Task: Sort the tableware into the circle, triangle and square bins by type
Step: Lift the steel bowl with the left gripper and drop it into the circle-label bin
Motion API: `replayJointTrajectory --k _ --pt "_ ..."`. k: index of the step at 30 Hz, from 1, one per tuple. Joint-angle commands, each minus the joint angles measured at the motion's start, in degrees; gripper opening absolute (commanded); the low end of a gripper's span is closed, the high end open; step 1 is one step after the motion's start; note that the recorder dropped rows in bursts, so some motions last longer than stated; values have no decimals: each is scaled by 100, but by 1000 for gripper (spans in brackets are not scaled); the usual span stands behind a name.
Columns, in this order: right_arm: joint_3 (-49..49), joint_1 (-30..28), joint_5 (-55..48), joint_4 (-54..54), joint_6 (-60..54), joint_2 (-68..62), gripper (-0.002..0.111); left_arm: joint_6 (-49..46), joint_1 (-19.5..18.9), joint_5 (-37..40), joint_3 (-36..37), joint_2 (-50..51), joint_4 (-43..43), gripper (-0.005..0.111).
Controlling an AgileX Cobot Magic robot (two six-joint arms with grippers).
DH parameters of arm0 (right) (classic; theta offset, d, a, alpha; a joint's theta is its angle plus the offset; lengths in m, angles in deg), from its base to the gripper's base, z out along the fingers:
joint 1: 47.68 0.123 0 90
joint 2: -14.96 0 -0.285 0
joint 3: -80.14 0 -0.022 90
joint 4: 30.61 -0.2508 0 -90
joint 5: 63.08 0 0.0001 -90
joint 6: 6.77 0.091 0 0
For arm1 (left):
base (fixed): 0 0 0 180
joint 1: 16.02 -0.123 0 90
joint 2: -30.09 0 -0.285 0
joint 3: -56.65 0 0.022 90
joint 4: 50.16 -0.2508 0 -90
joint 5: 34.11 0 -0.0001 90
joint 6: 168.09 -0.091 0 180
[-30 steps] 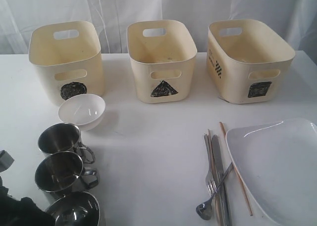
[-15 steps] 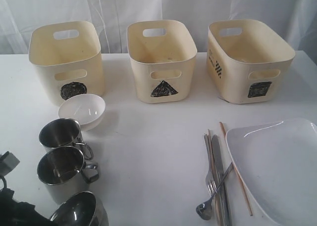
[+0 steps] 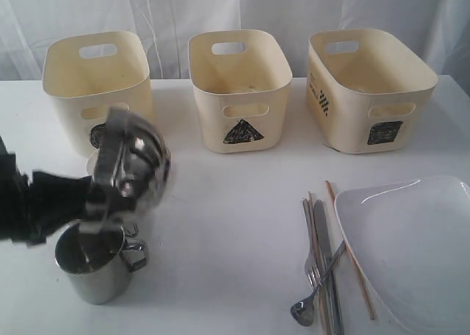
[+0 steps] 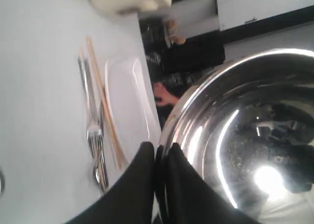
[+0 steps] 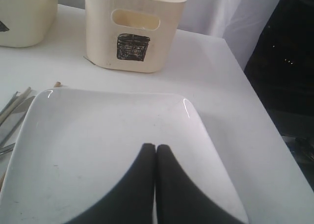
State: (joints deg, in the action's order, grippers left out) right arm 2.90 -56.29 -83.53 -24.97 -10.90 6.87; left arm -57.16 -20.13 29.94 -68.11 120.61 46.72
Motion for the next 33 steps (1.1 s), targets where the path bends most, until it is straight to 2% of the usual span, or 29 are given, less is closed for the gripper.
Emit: replayJointTrajectory --k 1,3,5,6,7,8,14,17,20,23,29,33 --pt "2 -22 41 38 -8 30 0 -88 -269 -74 -1542 -71 307 0" --pt "2 -22 41 38 -8 30 0 -689 -244 -1798 -2552 -71 307 0" --pt "2 -22 41 38 -8 30 0 -1596 -44 -4584 -3594 19 307 0" --pt "2 -22 41 38 -8 30 0 -2038 158 -6338 -4076 169 307 0" --pt "2 -22 41 38 -8 30 0 -2313 277 -7343 -4552 325 307 0" --pt "2 -22 41 38 -8 30 0 -2547 341 -7564 -5035 569 307 0" --pt "2 -22 41 38 -8 30 0 -2637 367 -6822 -6341 1777 304 0" --pt "2 -22 41 38 -8 30 0 -2720 367 -6171 -6728 2298 -92 0" --pt "2 -22 41 38 -8 30 0 -2760 427 -5653 -6893 2632 -145 0" --pt "2 -22 41 38 -8 30 0 -3034 544 -5721 -6943 2887 -145 0" --pt "2 -22 30 38 -8 30 0 -3294 544 -6188 -6943 3300 -145 0" --pt "2 -22 30 38 -8 30 0 -3546 544 -5664 -6943 3516 -145 0"
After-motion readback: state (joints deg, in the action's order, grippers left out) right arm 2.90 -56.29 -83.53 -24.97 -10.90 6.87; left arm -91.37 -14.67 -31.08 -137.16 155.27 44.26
